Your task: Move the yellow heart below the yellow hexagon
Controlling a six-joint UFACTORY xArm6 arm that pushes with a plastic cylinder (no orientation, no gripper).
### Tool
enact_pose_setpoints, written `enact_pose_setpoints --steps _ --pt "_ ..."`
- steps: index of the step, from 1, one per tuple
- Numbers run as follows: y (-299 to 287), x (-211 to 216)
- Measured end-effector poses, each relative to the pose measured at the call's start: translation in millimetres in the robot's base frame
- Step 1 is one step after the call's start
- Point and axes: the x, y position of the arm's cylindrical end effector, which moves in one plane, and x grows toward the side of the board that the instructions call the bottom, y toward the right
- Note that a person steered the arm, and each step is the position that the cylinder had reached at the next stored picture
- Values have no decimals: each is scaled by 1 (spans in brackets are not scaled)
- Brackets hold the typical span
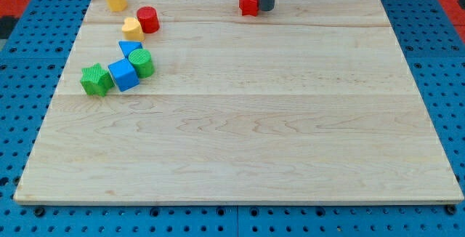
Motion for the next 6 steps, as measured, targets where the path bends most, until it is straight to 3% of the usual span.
enact_pose_setpoints --steps 1,3,4,5,6 --pt "-8 40" --pt "-140 81" --pt "-241 83" --pt "-279 75" --pt "-250 56"
